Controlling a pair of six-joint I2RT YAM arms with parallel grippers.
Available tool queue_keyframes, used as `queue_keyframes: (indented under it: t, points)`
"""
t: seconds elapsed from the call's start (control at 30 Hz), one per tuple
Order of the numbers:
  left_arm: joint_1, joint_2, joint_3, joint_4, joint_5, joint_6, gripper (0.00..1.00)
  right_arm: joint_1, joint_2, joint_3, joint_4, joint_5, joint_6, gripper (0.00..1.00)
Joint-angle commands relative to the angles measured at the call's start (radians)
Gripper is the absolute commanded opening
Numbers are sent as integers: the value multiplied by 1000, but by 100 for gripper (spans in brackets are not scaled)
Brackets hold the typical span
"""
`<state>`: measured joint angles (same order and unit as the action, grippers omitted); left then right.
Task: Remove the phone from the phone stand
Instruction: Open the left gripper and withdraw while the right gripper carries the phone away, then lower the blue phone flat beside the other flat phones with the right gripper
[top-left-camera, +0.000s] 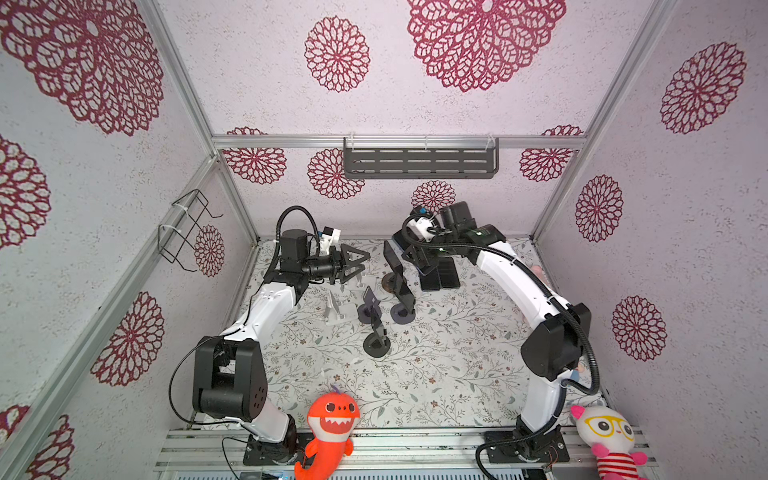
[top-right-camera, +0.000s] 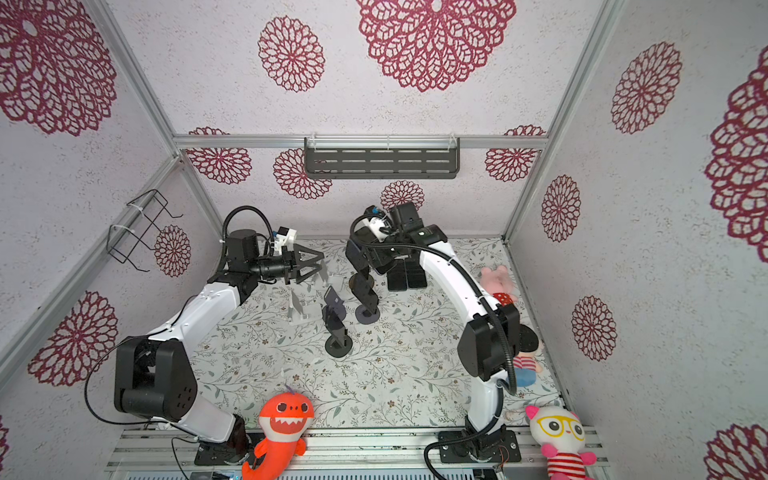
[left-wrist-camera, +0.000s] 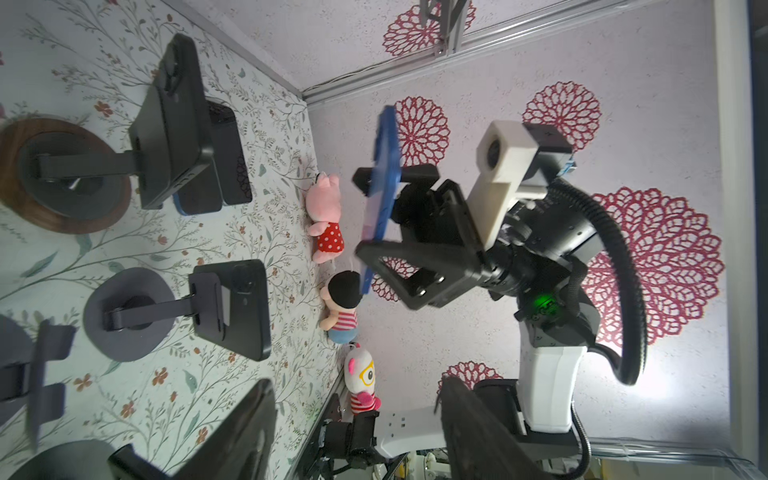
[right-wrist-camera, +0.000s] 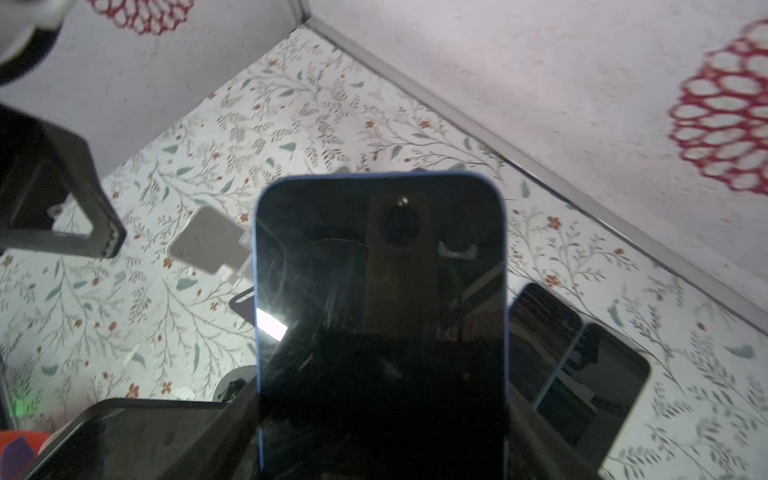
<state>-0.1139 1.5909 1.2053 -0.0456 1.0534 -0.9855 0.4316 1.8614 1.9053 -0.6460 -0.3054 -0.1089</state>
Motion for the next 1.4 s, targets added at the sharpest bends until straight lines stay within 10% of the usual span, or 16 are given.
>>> queue_keyframes:
  t: [0.0, 0.47, 1.37]
  points:
    - [6, -15, 31, -82, -30, 76, 67, -74, -108, -34, 80, 89, 108, 31]
    - [36, -30, 99, -325, -162, 261, 67, -293, -36, -242, 132, 327, 107, 27]
    - [68, -12, 132, -443, -187, 381, 67, -337, 409, -62, 254, 332, 112, 33]
